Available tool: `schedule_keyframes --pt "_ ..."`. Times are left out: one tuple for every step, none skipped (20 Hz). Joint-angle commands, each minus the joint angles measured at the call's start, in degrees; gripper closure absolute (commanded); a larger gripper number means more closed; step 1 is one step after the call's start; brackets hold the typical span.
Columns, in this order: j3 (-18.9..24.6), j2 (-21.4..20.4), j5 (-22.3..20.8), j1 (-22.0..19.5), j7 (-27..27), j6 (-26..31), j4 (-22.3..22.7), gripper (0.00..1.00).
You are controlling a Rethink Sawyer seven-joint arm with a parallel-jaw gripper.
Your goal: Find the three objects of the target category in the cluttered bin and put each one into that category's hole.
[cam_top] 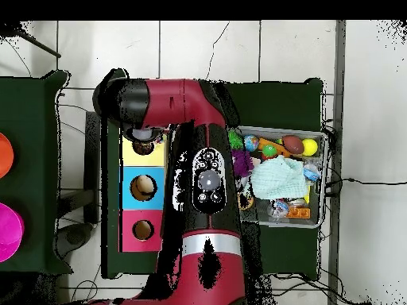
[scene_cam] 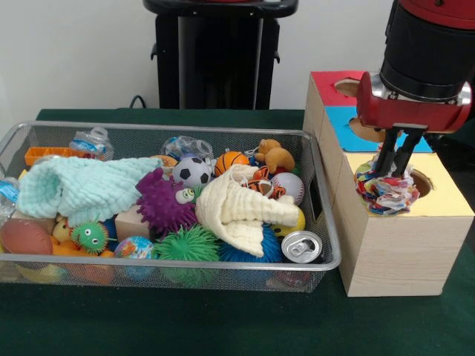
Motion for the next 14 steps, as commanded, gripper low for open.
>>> schedule_keyframes --pt "2.6 1.7 -1.7 -1.5 1.4 -3.3 3.6 1.0" --pt "2.5 1.8 -1.8 -1.4 1.6 -3.1 3.5 1.0" --pt "2.5 1.8 -1.8 -1.4 1.6 -3.1 3.4 1.0" --pt "2.5 1.9 -1.8 -1.3 1.7 -3.1 3.3 1.0" --pt "2.5 2.0 -1.8 -1.3 1.7 -2.9 3.1 1.0" --pt "2.4 2.0 -1.9 -1.3 1.7 -3.0 3.0 1.0" --pt "2.2 2.1 -2.1 -1.2 1.7 -2.5 2.5 1.0" --pt "2.3 2.2 -2.2 -1.1 1.5 -2.2 2.1 1.0" --pt "2.1 2.1 -2.0 -1.0 2.2 -1.8 2.3 1.0" --pt "2.1 2.1 -2.0 -1.0 2.3 -1.8 2.4 1.0" --pt "2.1 2.3 -1.9 -1.1 2.2 -1.5 2.1 1.0" --pt "2.3 2.3 -1.8 -1.2 2.1 -1.7 2.2 1.0" --pt "2.6 2.4 -1.6 -1.3 2.0 -2.0 2.5 1.0" --pt "2.8 2.4 -1.3 -1.5 2.0 -2.3 2.9 1.0"
